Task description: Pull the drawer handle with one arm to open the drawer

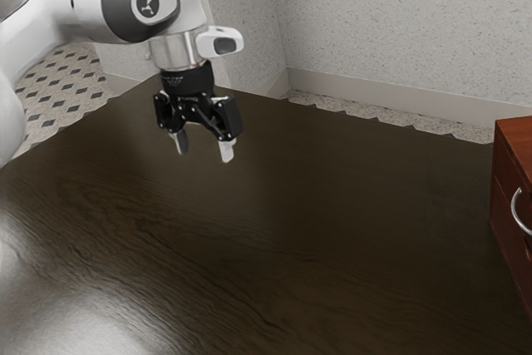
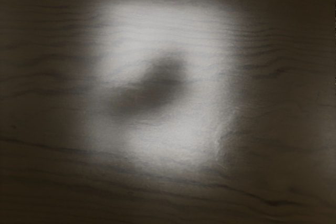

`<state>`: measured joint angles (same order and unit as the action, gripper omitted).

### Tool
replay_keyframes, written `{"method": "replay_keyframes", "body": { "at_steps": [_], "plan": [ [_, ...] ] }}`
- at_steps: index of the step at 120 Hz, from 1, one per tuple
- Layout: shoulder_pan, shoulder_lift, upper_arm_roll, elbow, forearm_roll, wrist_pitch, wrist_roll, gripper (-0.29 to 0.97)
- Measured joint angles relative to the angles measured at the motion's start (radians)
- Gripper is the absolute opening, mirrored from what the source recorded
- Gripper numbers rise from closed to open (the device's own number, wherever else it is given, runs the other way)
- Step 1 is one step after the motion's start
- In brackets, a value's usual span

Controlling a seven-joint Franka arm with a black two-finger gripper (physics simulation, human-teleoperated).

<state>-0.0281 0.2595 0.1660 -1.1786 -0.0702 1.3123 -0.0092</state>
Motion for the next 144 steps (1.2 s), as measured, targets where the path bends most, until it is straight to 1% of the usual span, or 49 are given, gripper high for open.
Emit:
{"method": "replay_keyframes", "body": {
  "at_steps": [30,37,44,49,58,84,92,106,117,144],
  "plan": [
    [0.0,-0.004,0.004,0.012,-0.004,0.021,0.03,0.68],
    [-0.002,-0.061,0.007,0.071,-0.005,0.011,0.021,0.68],
    [-0.007,-0.108,0.0,0.096,-0.007,-0.012,-0.001,0.68],
    [-0.013,-0.12,-0.005,0.102,-0.027,-0.026,-0.024,0.68],
    [-0.035,-0.116,-0.008,0.1,-0.068,-0.044,-0.093,0.68],
    [-0.173,-0.106,-0.009,0.018,-0.087,-0.069,-0.35,0.68],
    [-0.216,-0.1,-0.009,-0.002,-0.084,-0.072,-0.425,0.68],
    [-0.276,-0.08,-0.01,-0.01,-0.058,-0.064,-0.561,0.68],
    [-0.334,-0.049,-0.013,-0.007,-0.04,-0.031,-0.662,0.68],
    [-0.383,-0.015,-0.045,-0.004,-0.031,0.083,-0.85,0.68]
  ]
}}
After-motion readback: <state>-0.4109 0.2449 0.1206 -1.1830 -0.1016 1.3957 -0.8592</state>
